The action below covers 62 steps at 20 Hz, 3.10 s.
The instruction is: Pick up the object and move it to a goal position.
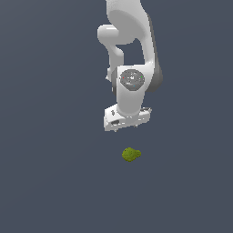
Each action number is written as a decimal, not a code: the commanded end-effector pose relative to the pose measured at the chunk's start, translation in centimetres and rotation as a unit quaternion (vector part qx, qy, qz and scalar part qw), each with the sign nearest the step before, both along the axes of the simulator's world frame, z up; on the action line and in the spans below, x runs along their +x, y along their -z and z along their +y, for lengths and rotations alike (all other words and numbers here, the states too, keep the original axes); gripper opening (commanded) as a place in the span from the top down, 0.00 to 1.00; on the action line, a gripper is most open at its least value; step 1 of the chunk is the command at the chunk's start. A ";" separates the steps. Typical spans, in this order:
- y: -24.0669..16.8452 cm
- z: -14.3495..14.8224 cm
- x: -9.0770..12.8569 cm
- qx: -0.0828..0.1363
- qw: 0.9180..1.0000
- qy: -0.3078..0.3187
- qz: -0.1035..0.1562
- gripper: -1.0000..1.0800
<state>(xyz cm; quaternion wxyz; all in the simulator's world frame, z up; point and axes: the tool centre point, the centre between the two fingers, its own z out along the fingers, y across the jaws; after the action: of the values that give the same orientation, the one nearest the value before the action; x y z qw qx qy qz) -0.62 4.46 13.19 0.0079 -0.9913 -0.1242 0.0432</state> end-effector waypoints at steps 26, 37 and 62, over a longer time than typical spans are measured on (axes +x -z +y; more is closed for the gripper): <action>2.7 2.3 6.3 0.017 0.924 -0.382 -0.024 0.04; 3.7 2.9 8.5 0.021 0.861 -0.507 -0.033 0.04; 8.3 3.1 9.3 0.022 0.829 -0.558 -0.038 0.04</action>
<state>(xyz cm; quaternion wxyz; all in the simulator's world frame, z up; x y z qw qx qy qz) 8.70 7.59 5.64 0.0000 -0.7542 -0.6567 0.0002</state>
